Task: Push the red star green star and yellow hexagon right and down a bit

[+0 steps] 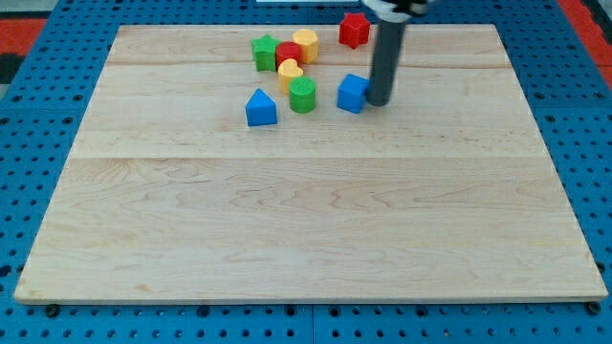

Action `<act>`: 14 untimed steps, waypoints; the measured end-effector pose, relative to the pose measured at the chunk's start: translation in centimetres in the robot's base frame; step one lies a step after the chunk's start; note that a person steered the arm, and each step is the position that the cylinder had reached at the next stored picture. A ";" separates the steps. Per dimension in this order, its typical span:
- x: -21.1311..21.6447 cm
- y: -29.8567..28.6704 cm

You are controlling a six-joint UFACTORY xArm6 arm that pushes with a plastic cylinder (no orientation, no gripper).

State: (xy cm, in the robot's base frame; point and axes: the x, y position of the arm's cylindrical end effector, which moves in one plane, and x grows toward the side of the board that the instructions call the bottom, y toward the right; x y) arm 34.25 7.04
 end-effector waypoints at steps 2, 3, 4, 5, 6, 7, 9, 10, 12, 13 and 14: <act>-3.4 -2.9; -3.1 7.5; -9.3 12.1; -14.0 11.1; -13.8 6.9; -15.0 2.0; -14.5 -4.0; -13.3 -7.2; -9.9 -10.1; -9.9 -12.3; -10.2 -8.8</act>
State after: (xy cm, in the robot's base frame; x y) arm 24.02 -1.81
